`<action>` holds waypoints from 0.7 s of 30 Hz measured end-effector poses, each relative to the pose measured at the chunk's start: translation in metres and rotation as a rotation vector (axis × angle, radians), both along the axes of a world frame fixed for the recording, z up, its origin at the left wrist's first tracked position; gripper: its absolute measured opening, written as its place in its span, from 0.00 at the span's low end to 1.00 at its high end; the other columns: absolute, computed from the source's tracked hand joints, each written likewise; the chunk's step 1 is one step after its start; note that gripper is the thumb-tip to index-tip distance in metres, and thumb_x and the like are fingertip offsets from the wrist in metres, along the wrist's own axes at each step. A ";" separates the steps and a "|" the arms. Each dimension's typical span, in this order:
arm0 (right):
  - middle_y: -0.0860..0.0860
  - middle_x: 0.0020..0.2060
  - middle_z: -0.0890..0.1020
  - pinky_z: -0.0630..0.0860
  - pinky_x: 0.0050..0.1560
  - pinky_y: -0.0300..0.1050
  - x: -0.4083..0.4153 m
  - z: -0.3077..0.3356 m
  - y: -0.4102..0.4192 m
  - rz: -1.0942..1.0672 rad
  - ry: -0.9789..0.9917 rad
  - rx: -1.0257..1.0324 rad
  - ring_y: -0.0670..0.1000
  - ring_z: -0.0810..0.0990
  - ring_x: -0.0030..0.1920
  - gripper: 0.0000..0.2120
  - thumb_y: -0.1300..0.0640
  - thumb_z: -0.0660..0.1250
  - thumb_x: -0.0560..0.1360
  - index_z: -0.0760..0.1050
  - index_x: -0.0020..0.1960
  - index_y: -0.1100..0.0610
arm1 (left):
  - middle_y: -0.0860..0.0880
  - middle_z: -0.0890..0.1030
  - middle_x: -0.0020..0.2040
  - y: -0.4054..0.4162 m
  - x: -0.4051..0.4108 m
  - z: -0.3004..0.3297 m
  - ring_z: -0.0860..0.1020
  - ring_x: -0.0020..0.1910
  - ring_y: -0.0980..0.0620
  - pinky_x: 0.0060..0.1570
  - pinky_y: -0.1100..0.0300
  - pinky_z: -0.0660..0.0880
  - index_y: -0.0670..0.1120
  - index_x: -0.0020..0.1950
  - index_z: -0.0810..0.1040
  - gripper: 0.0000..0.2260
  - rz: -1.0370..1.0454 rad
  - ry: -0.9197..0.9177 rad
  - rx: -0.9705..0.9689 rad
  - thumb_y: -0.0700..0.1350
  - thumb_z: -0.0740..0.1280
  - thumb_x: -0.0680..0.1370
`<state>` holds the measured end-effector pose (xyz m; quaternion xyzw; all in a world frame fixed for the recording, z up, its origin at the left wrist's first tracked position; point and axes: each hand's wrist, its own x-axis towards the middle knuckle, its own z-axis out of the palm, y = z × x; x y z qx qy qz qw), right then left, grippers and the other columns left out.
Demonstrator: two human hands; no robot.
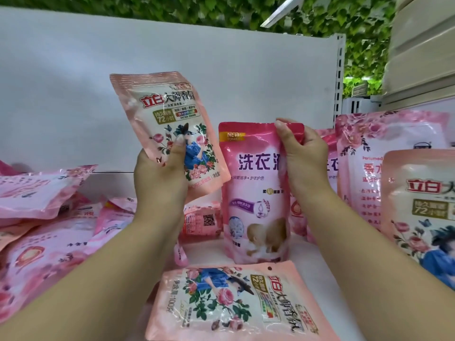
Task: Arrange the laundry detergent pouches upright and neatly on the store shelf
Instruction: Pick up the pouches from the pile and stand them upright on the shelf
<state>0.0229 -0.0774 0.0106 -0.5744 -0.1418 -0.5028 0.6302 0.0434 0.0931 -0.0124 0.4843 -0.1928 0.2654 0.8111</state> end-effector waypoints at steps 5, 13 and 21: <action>0.54 0.66 0.71 0.68 0.64 0.60 0.008 -0.013 -0.005 -0.047 0.515 -0.055 0.56 0.71 0.65 0.58 0.28 0.69 0.54 0.51 0.75 0.51 | 0.54 0.82 0.46 -0.001 0.000 0.000 0.83 0.45 0.51 0.47 0.43 0.79 0.54 0.44 0.74 0.02 -0.016 0.017 -0.007 0.49 0.65 0.77; 0.54 0.42 0.82 0.76 0.53 0.54 -0.016 -0.013 -0.016 0.089 0.788 -0.340 0.57 0.80 0.47 0.18 0.52 0.77 0.61 0.76 0.46 0.57 | 0.54 0.83 0.48 -0.001 -0.004 0.001 0.83 0.45 0.53 0.47 0.43 0.79 0.54 0.45 0.75 0.02 -0.013 0.009 0.004 0.48 0.65 0.77; 0.50 0.40 0.78 0.73 0.61 0.58 0.000 -0.015 -0.022 0.079 0.378 0.035 0.55 0.79 0.47 0.16 0.71 0.72 0.65 0.72 0.43 0.52 | 0.55 0.82 0.46 0.000 -0.009 0.001 0.83 0.41 0.57 0.36 0.53 0.81 0.54 0.48 0.73 0.01 -0.018 -0.012 -0.017 0.49 0.64 0.78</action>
